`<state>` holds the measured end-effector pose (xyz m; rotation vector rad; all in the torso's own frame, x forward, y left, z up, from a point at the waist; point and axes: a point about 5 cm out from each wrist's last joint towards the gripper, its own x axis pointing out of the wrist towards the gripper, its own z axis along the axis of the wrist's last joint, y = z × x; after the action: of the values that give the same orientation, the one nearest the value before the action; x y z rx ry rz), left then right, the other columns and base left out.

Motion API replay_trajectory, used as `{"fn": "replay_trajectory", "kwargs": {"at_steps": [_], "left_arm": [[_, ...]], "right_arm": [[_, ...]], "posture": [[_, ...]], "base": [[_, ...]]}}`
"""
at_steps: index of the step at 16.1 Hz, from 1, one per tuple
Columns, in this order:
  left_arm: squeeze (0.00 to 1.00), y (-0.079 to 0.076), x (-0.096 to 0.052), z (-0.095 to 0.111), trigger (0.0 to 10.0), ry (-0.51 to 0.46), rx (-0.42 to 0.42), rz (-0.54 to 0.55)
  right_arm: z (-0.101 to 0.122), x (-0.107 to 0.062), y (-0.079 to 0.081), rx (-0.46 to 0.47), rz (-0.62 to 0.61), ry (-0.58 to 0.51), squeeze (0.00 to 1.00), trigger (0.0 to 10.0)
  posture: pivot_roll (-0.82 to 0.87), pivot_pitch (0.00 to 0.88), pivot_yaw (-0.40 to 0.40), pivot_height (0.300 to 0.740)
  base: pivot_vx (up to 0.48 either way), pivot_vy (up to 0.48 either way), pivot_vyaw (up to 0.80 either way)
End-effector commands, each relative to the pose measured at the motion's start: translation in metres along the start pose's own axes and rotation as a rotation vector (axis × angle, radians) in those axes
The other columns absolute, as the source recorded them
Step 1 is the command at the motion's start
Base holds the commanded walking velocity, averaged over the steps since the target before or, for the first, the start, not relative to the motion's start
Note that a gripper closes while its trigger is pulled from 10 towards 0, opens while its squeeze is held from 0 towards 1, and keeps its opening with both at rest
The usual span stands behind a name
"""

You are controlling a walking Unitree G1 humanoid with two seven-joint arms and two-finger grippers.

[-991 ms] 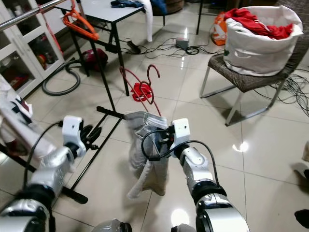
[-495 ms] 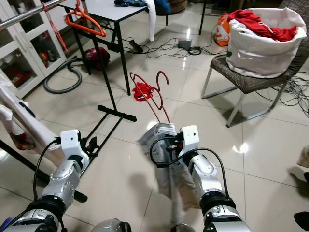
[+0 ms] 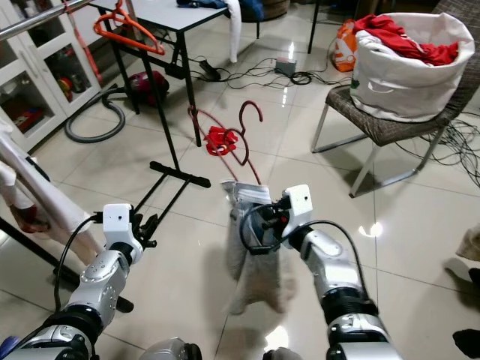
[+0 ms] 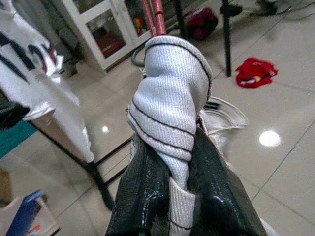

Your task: Hang hanger

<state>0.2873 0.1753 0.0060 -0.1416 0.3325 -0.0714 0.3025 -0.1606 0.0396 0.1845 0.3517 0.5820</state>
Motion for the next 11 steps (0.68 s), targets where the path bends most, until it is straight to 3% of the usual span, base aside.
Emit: {"fn": "replay_trajectory", "kwargs": {"at_steps": [1,4,5,11], "left_arm": [[1.00,-0.001,0.003,0.011,10.0,-0.049,0.010,-0.020],[1.00,-0.006,0.005,0.017,10.0,-0.075,0.046,-0.068],[1.00,-0.005,0.006,0.019,10.0,-0.077,0.044,-0.073],[1.00,0.008,0.005,0.020,10.0,-0.024,0.111,-0.147]], "right_arm": [[0.018,0.002,0.002,-0.023,0.052,-0.044,0.10,10.0],[0.041,-0.003,-0.006,-0.057,0.095,-0.046,0.09,10.0],[0.058,-0.007,-0.008,-0.077,0.151,-0.044,0.09,10.0],[0.080,-0.027,-0.012,-0.221,0.296,0.088,0.09,10.0]], "posture": [[-0.10,0.000,0.056,0.740],[-0.10,0.000,0.062,0.740],[-0.10,0.000,0.062,0.740],[-0.10,0.000,0.060,0.740]], "base": [[0.000,0.000,0.00],[0.000,0.000,0.00],[0.000,0.000,0.00],[0.000,0.000,0.00]]}}
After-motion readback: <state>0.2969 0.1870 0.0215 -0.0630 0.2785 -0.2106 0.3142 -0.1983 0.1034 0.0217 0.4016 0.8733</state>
